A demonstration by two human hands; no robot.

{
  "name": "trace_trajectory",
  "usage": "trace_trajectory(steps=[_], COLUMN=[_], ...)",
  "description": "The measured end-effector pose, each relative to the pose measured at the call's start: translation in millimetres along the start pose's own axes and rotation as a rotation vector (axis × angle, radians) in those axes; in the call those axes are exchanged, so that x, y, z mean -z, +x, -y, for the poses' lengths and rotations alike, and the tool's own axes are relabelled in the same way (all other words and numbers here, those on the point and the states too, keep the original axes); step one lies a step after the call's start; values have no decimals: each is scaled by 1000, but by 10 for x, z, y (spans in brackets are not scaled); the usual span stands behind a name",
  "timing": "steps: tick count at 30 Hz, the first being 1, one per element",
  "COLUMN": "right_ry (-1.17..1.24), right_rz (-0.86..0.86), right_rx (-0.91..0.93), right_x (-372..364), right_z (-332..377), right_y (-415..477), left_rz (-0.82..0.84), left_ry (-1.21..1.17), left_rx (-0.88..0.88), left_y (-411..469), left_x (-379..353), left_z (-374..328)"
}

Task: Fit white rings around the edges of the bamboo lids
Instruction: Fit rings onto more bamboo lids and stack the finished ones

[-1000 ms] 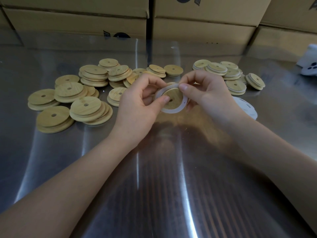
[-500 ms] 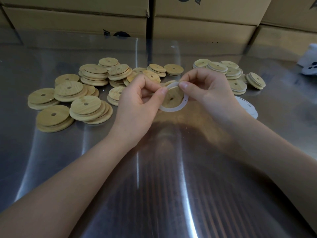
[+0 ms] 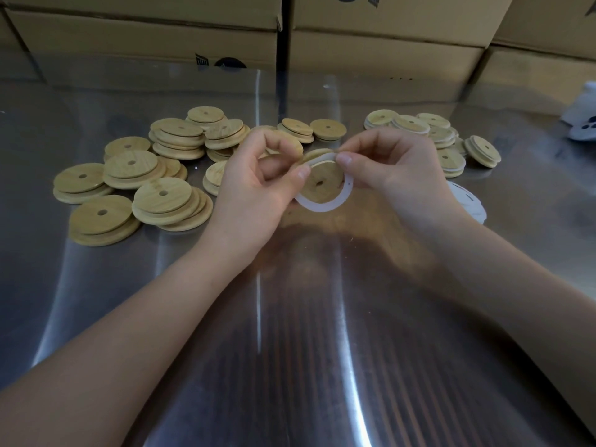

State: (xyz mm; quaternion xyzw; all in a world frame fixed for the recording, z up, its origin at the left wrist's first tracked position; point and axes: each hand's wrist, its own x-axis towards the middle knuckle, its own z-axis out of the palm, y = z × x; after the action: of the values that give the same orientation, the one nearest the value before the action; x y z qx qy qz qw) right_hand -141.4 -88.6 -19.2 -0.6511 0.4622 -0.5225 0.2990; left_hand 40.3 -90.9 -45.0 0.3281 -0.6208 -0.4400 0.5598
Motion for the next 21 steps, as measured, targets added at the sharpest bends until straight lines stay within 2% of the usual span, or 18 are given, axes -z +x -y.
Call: trace_trajectory(steps=[4,12,21], right_ry=[-6,1,13], right_rz=[8,46,89], right_rx=[-17,2,-41], right_x=[0,-34,-51], right_z=[-12,-28,-1], right_y=[1,-15,-5], left_rz=[58,-18,-85], left_ry=[72,195,-29], left_rx=[-19,-34,106], left_y=[-18,-23,17], left_x=[-21,-55,-52], left_z=[-34,-32,7])
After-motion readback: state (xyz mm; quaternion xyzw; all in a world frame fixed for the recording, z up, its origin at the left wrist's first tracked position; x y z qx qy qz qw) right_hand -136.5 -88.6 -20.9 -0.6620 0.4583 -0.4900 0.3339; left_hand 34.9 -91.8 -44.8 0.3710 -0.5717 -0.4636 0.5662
